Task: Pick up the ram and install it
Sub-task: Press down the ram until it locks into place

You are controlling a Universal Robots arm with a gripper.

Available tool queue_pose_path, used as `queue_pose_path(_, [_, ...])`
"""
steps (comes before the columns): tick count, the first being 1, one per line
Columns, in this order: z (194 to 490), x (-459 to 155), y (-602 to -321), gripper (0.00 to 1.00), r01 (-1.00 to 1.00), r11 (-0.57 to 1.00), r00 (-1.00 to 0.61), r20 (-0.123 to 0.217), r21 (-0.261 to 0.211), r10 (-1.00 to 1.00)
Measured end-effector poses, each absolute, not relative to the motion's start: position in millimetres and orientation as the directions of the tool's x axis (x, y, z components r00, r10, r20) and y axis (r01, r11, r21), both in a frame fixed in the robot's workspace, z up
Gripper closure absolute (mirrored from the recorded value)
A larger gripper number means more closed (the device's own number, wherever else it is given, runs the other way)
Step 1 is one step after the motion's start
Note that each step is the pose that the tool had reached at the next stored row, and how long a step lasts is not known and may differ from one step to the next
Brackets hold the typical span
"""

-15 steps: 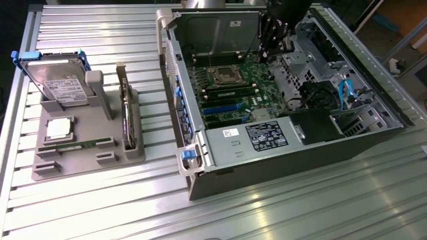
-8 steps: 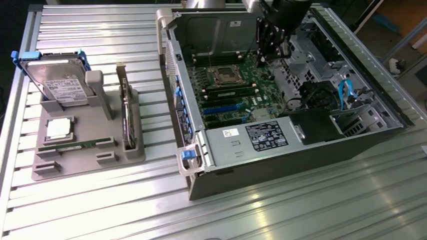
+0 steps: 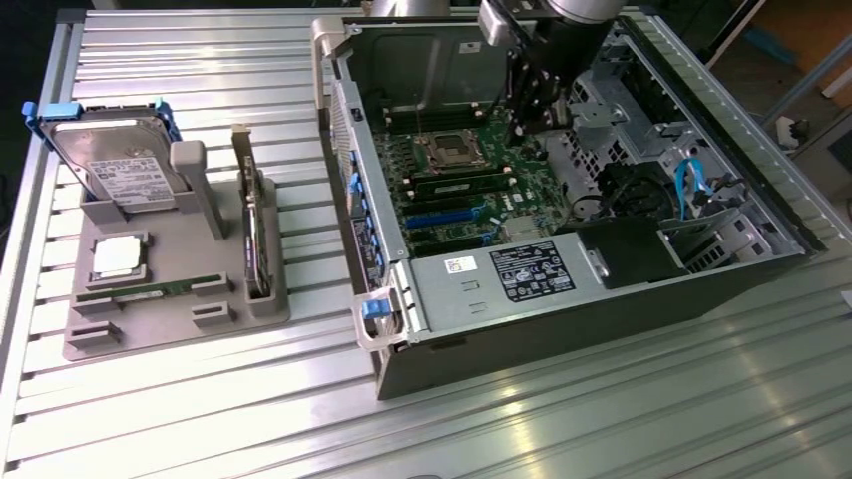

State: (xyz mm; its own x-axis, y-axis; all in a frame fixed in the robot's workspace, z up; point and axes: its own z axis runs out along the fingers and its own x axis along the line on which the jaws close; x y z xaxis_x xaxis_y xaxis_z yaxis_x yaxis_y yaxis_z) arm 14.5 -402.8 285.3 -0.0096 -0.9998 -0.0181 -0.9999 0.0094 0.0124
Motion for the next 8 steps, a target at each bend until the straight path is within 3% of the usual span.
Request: queue_pose_path(8, [267.9,14.6,-402.8,0.89,-1.0,0.009,-0.01,-0.018,0.012,-1.0])
